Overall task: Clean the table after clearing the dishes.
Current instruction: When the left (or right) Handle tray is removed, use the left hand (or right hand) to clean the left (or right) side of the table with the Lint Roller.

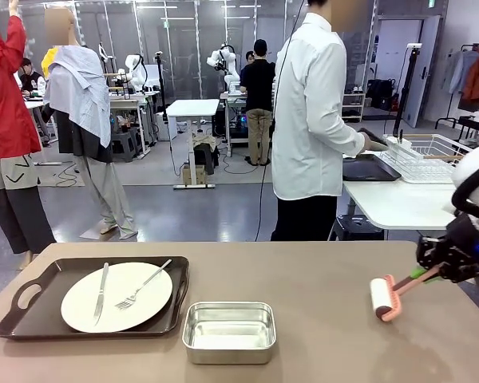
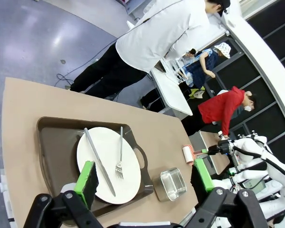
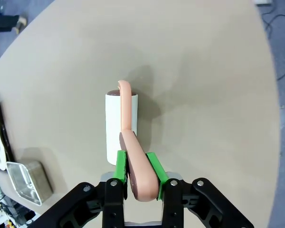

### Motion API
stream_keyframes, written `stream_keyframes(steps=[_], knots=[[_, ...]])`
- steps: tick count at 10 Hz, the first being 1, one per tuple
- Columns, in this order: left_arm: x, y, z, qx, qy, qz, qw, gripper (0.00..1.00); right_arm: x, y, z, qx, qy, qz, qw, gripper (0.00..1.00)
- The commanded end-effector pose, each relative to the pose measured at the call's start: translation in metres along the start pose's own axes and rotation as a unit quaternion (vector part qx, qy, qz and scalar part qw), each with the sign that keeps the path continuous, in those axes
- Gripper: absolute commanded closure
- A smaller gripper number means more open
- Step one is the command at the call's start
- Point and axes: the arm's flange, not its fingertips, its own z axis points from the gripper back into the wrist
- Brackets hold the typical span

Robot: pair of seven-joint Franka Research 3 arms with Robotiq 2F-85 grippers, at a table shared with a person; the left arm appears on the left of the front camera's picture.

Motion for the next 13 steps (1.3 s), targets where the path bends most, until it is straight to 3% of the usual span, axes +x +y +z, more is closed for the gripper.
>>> stream_keyframes(steps=[1, 3, 5, 8, 13], knots=[[0.001, 0.000, 0.002, -0.010, -0.007, -0.003, 1.000, 0.00, -0.019, -0.018, 0.009, -0.054, 0.029, 0.005, 0.998, 0.77], [0.001, 0.000, 0.002, -0.010, -0.007, -0.003, 1.000, 0.00, -0.015, -0.024, 0.031, -0.079, 0.019, 0.000, 0.997, 0.77], [0.001, 0.000, 0.002, -0.010, -0.007, -0.003, 1.000, 0.00, -0.015, -0.014, 0.050, -0.038, -0.006, 0.016, 0.999, 0.77], [0.001, 0.000, 0.002, -0.010, -0.007, -0.003, 1.000, 0.00, -0.021, 0.018, 0.075, 0.000, -0.031, 0.079, 0.996, 0.77], [0.001, 0.000, 0.002, -0.010, -0.007, -0.003, 1.000, 0.00, -0.045, 0.077, 0.102, -0.025, -0.013, 0.144, 0.989, 0.77]])
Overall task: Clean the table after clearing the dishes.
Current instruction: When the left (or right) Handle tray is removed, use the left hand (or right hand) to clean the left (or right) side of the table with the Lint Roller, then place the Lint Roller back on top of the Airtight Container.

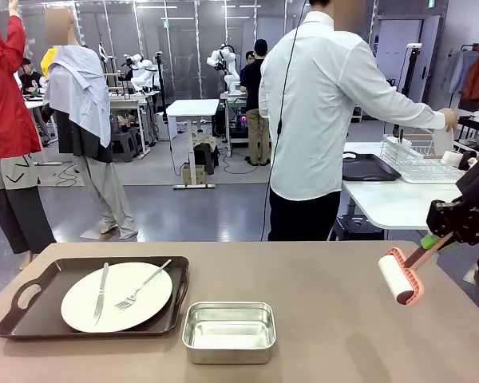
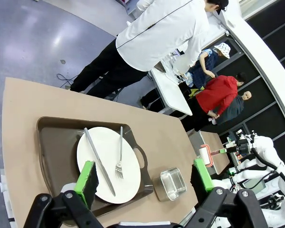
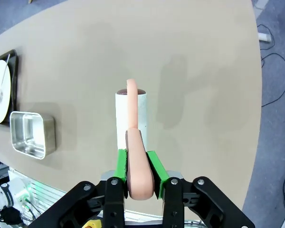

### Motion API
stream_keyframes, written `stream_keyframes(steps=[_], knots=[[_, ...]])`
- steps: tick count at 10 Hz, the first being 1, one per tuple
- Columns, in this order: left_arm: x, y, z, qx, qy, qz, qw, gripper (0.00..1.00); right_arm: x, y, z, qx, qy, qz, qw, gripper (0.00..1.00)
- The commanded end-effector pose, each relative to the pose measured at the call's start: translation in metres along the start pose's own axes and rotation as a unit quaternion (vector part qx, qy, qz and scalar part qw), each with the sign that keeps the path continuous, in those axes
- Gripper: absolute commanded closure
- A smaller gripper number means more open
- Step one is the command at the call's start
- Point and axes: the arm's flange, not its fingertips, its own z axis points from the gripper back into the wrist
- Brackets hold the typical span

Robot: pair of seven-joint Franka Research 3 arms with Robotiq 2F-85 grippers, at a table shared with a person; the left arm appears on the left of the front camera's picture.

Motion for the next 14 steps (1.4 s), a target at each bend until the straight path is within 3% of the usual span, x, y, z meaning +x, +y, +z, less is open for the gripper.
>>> stream_keyframes(steps=[1, 14], knots=[[0.0008, 0.0005, 0.0025, -0.010, -0.007, -0.003, 1.000, 0.00, 0.0031, -0.0200, -0.0038, 0.003, -0.006, -0.026, 1.000, 0.77], [0.0008, 0.0005, 0.0025, -0.010, -0.007, -0.003, 1.000, 0.00, 0.0020, -0.0225, -0.0042, 0.002, 0.002, -0.026, 1.000, 0.77]])
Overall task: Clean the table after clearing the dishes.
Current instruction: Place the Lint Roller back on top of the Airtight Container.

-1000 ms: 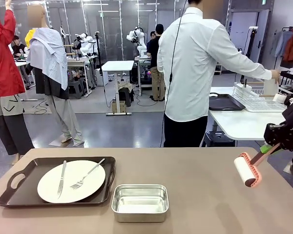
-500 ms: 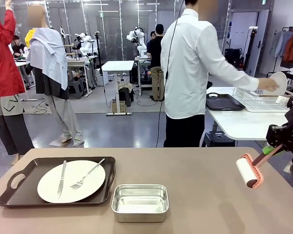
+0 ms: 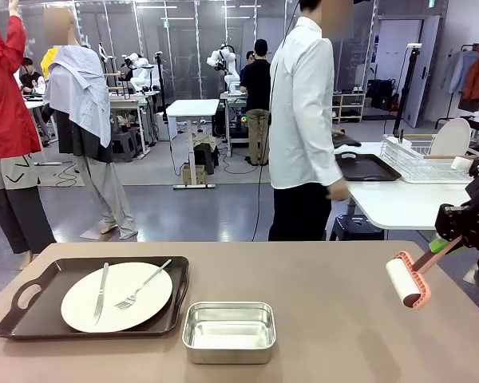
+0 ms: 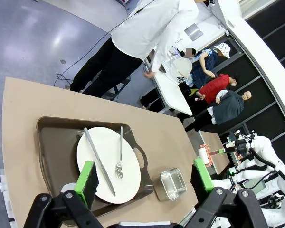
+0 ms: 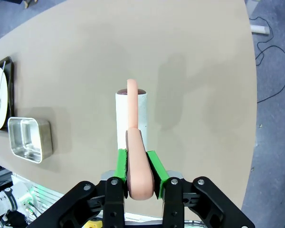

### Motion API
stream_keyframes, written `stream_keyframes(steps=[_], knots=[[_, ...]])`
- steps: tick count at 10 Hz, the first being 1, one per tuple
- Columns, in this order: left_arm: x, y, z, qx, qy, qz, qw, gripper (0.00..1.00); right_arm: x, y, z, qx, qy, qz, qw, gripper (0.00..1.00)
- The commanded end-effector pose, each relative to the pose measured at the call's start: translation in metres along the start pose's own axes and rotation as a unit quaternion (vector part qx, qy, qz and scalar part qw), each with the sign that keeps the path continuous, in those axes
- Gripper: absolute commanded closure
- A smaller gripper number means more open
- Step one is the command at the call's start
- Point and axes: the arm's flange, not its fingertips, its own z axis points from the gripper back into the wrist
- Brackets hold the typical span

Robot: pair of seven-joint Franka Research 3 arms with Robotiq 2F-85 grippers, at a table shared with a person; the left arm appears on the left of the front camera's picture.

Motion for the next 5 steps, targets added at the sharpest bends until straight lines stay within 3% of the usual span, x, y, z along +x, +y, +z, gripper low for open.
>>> stream_keyframes(steps=[1, 3, 5], knots=[[0.001, 0.000, 0.003, -0.010, -0.007, -0.003, 1.000, 0.00, 0.010, 0.038, -0.002, -0.016, 0.006, 0.119, 0.993, 0.77], [0.001, 0.000, 0.003, -0.010, -0.007, -0.003, 1.000, 0.00, 0.029, 0.124, -0.002, -0.038, 0.040, 0.246, 0.968, 0.77], [0.001, 0.000, 0.003, -0.010, -0.007, -0.003, 1.000, 0.00, 0.029, 0.211, -0.013, -0.033, 0.087, 0.381, 0.920, 0.77]])
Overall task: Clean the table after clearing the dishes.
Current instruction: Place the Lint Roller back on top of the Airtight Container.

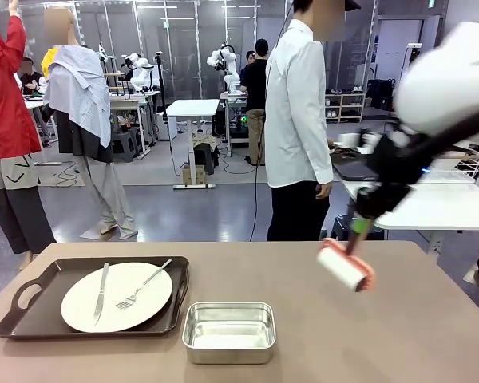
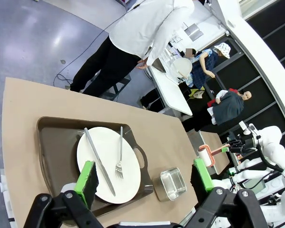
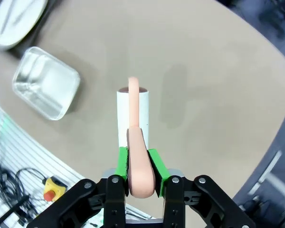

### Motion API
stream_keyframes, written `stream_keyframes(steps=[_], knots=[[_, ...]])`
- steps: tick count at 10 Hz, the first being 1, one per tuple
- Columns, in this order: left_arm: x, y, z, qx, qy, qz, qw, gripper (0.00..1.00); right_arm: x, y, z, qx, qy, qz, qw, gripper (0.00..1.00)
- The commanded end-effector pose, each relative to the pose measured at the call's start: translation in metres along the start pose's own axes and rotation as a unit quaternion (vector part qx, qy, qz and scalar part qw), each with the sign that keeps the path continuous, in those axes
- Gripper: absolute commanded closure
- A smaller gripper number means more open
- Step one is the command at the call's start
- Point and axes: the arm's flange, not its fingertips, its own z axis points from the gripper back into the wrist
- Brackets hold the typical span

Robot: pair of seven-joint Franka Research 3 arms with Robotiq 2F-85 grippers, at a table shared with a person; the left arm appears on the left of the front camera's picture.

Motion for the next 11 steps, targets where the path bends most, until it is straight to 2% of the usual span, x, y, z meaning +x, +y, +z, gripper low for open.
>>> stream_keyframes(steps=[1, 4, 6, 7, 8, 10, 11], knots=[[0.001, 0.000, 0.002, -0.010, -0.007, -0.003, 1.000, 0.00, 0.048, 0.029, -0.007, -0.002, 0.035, 0.119, 0.992, 0.77], [0.001, 0.000, 0.002, -0.010, -0.007, -0.003, 1.000, 0.00, 0.118, 0.120, -0.030, -0.029, 0.078, 0.235, 0.968, 0.77], [0.001, 0.000, 0.002, -0.010, -0.007, -0.003, 1.000, 0.00, 0.140, 0.166, -0.054, -0.011, 0.114, 0.277, 0.954, 0.77], [0.001, 0.000, 0.002, -0.010, -0.007, -0.003, 1.000, 0.00, 0.142, 0.189, -0.066, -0.039, 0.125, 0.299, 0.945, 0.77], [0.001, 0.000, 0.002, -0.010, -0.007, -0.003, 1.000, 0.00, 0.142, 0.209, -0.072, -0.022, 0.125, 0.306, 0.944, 0.77], [0.001, 0.000, 0.002, -0.010, -0.007, -0.003, 1.000, 0.00, 0.137, 0.231, -0.076, -0.003, 0.118, 0.300, 0.947, 0.77], [0.001, 0.000, 0.002, -0.010, -0.007, -0.003, 1.000, 0.00, 0.132, 0.240, -0.077, 0.030, 0.114, 0.271, 0.955, 0.77]])
